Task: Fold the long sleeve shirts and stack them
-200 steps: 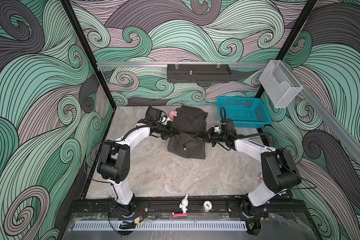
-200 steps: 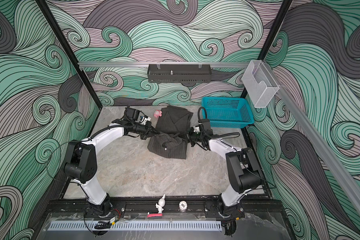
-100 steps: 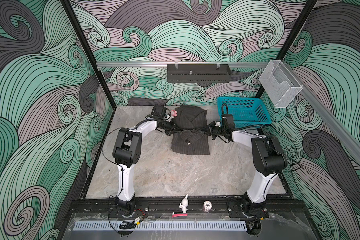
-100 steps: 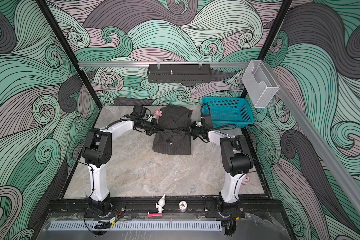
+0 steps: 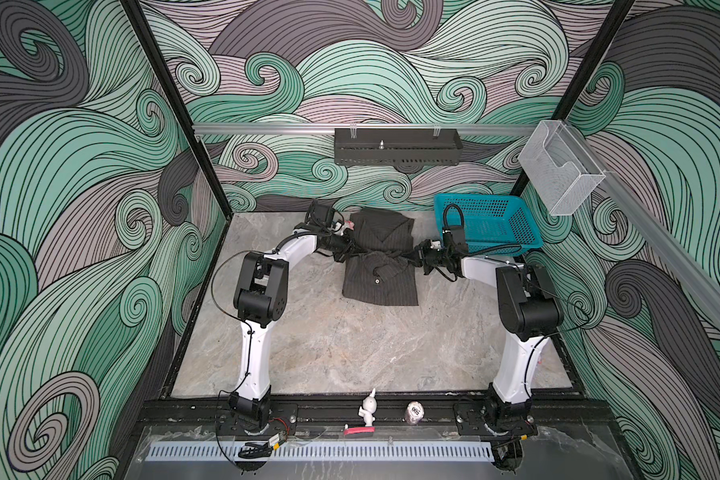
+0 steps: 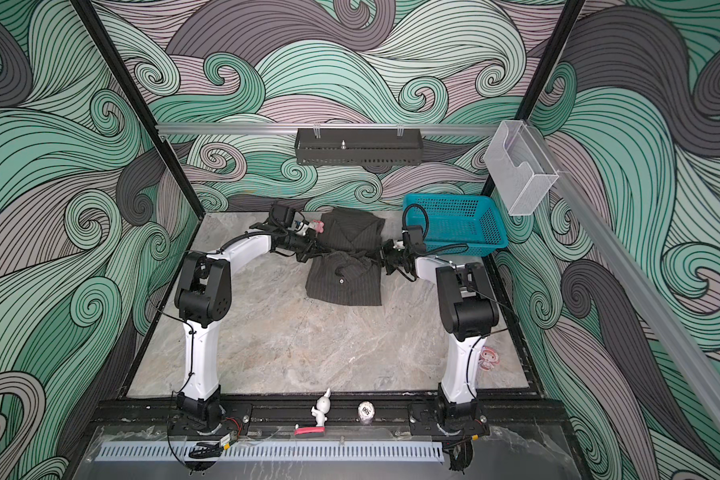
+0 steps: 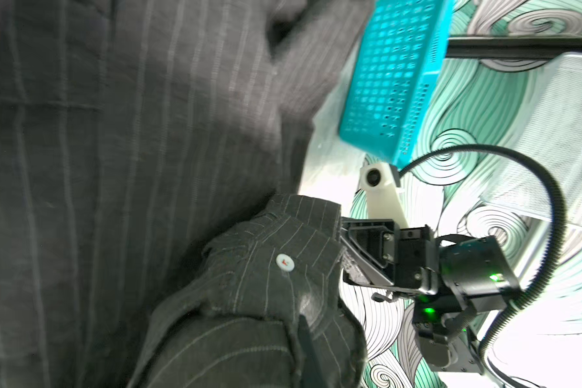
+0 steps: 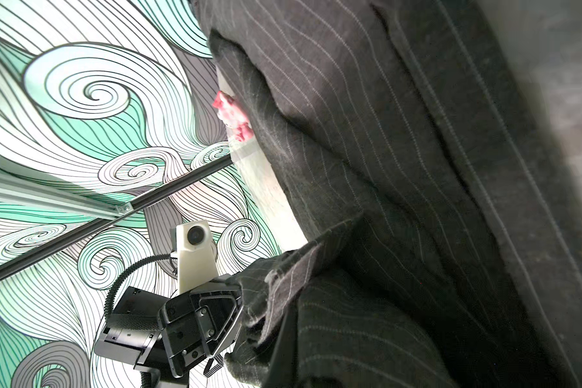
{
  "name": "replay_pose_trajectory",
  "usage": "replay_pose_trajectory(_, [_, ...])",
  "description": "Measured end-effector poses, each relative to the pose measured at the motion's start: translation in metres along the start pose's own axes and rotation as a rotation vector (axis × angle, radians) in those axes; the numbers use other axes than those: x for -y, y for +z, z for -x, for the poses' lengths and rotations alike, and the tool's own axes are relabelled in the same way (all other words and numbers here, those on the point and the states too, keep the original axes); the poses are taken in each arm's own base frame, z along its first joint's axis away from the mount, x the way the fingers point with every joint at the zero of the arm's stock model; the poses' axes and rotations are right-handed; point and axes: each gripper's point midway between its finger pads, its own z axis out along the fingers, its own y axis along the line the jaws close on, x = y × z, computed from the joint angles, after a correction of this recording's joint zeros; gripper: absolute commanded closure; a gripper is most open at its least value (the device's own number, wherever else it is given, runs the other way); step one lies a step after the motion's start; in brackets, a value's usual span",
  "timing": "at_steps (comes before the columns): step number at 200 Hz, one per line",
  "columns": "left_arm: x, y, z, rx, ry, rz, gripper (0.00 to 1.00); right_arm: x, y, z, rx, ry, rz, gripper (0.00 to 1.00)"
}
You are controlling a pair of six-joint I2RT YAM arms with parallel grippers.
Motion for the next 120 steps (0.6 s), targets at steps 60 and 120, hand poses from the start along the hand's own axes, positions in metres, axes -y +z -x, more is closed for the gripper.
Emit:
replay_pose_trajectory(60, [-0.012,0.024,0.027,-0.001,-0.016,-0.007,1.00,-0.001,0.008,0.020,0.018,-0.010,0.011,1.00])
replay_pose_trajectory(120, [-0.039,0.039,0.051,0.002,-0.068,0.008,0.96,0.033,0.026,0.043,0.026,0.054,-0.034,0.94])
